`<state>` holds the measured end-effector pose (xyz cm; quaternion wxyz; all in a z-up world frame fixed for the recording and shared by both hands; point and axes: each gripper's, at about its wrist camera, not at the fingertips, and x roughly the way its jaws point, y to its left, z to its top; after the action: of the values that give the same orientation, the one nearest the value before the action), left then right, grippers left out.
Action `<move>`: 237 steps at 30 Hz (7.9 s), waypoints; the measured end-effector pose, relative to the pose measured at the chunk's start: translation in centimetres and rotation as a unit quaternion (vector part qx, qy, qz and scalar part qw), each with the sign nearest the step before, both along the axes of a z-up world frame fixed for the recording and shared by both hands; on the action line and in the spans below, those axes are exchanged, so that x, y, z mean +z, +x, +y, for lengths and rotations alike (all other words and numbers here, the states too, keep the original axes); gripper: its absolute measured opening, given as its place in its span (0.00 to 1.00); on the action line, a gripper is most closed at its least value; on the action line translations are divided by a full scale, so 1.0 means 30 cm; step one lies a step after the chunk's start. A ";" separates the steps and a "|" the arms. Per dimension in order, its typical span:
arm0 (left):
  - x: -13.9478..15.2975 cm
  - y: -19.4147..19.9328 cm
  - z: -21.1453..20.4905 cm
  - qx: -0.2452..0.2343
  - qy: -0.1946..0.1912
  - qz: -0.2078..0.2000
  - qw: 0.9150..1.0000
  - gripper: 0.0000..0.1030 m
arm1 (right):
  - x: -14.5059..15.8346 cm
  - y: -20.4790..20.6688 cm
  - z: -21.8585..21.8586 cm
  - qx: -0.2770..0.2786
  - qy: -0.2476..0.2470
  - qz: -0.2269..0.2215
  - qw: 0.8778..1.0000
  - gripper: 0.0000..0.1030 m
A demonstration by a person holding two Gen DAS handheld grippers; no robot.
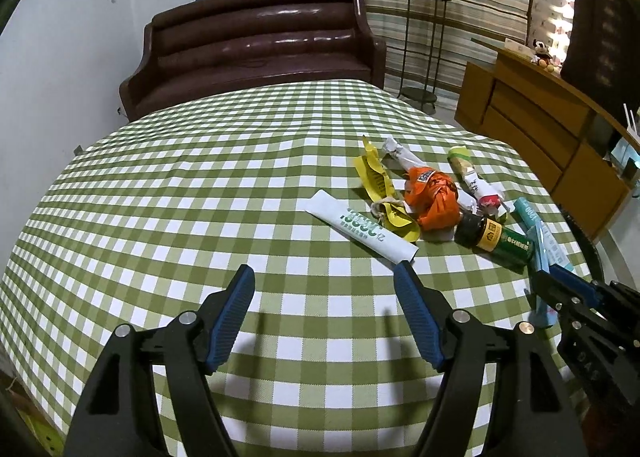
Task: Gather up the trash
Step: 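Return both grippers to the table and grasp the blue tube with the right gripper, then grasp the white green-lettered tube with the left gripper while the right gripper holds the blue tube, then carry both tubes over the bin and open both grippers to drop them, then move both grippers back over the trash on the table, then grasp the teal-capped toothpaste tube with the right gripper while the left gripper grasps the yellow wrapper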
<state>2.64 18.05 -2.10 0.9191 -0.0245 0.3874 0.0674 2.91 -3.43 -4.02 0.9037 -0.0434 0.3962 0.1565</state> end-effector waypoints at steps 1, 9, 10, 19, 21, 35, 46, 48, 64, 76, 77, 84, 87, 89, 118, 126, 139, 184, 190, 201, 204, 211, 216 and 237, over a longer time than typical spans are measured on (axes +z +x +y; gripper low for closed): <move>-0.001 0.002 0.000 0.000 0.000 0.001 1.000 0.68 | -0.001 0.000 -0.002 0.002 0.001 0.003 1.000 0.17; -0.006 0.010 0.010 0.004 -0.001 0.004 1.000 0.68 | -0.014 0.027 -0.037 -0.010 0.028 0.029 0.999 0.22; -0.007 0.012 0.011 0.004 -0.001 0.005 1.000 0.68 | -0.012 0.028 -0.041 -0.012 0.030 0.028 0.999 0.25; -0.012 0.023 0.012 0.001 -0.006 0.007 1.000 0.69 | -0.020 0.053 -0.016 -0.007 0.016 0.027 0.999 0.25; -0.012 0.024 0.012 0.001 -0.006 0.008 1.000 0.69 | -0.021 0.047 0.001 -0.003 0.011 0.024 1.000 0.22; -0.013 0.077 -0.030 -0.006 -0.016 0.020 1.000 0.70 | 0.050 0.016 -0.072 -0.006 0.017 -0.012 1.000 0.15; -0.062 0.186 -0.048 0.012 -0.017 0.065 0.998 0.71 | 0.066 0.041 -0.151 -0.016 0.031 -0.022 0.999 0.15; -0.062 0.180 -0.029 0.018 -0.023 0.068 0.997 0.71 | 0.063 0.042 -0.158 -0.016 0.032 -0.021 0.999 0.15; -0.058 0.189 0.039 0.026 -0.016 0.065 0.997 0.64 | 0.041 0.055 -0.178 -0.019 0.037 -0.018 0.999 0.15; -0.051 0.183 -0.007 -0.009 0.019 0.044 0.999 0.15 | 0.027 0.073 -0.207 -0.029 0.040 -0.016 0.999 0.15; -0.049 0.180 -0.009 -0.011 0.019 0.043 0.999 0.14 | 0.027 0.075 -0.212 -0.030 0.040 -0.016 0.999 0.15; -0.010 0.102 -0.031 -0.030 0.002 0.025 0.999 0.12 | 0.047 0.085 -0.260 -0.045 0.041 -0.028 0.998 0.15; 0.036 0.071 -0.069 -0.049 -0.003 0.004 0.999 0.12 | 0.061 0.096 -0.302 -0.059 0.042 -0.036 0.997 0.15; 0.068 0.067 -0.102 -0.064 -0.010 -0.009 0.998 0.12 | 0.070 0.103 -0.329 -0.068 0.041 -0.040 0.996 0.15; 0.037 0.304 -0.771 -0.227 -0.037 -0.017 0.973 0.12 | 0.042 0.229 -0.698 -0.161 0.025 -0.053 0.985 0.15; 0.006 0.334 -0.868 -0.244 -0.012 -0.016 0.970 0.19 | 0.030 0.253 -0.740 -0.167 0.041 -0.053 0.984 0.17; 0.004 0.331 -0.843 -0.226 -0.019 -0.012 0.974 0.53 | 0.034 0.225 -0.771 -0.181 0.053 -0.053 0.981 0.37; 0.034 0.112 -0.071 0.002 0.007 -0.001 1.000 0.66 | 0.024 0.162 -0.100 -0.001 0.015 0.001 1.000 0.37; 0.023 0.104 -0.050 0.007 0.010 0.004 1.000 0.70 | 0.003 0.167 -0.062 0.008 -0.007 0.013 1.000 0.21; 0.023 0.132 -0.094 -0.006 0.004 0.004 1.000 0.70 | 0.019 0.156 -0.081 -0.003 -0.004 -0.001 1.000 0.15; 0.028 0.150 -0.115 -0.012 0.006 0.003 1.000 0.70 | 0.033 0.162 -0.099 -0.009 0.002 -0.006 1.000 0.15; 0.031 0.209 -0.103 -0.003 0.008 0.005 1.000 0.70 | 0.050 0.194 -0.147 -0.019 0.011 -0.014 1.000 0.15; 0.020 0.242 -0.066 0.011 0.009 0.010 1.000 0.70 | 0.054 0.228 -0.167 -0.025 0.015 -0.017 0.999 0.15; -0.058 0.358 -0.054 -0.028 -0.012 0.050 0.998 0.49 | 0.030 0.273 -0.170 -0.028 0.024 -0.010 0.999 0.15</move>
<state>13.38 16.42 -3.83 0.8996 -0.0212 0.4346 0.0376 11.10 -8.52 -3.12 0.9125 -0.0123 0.3841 0.1404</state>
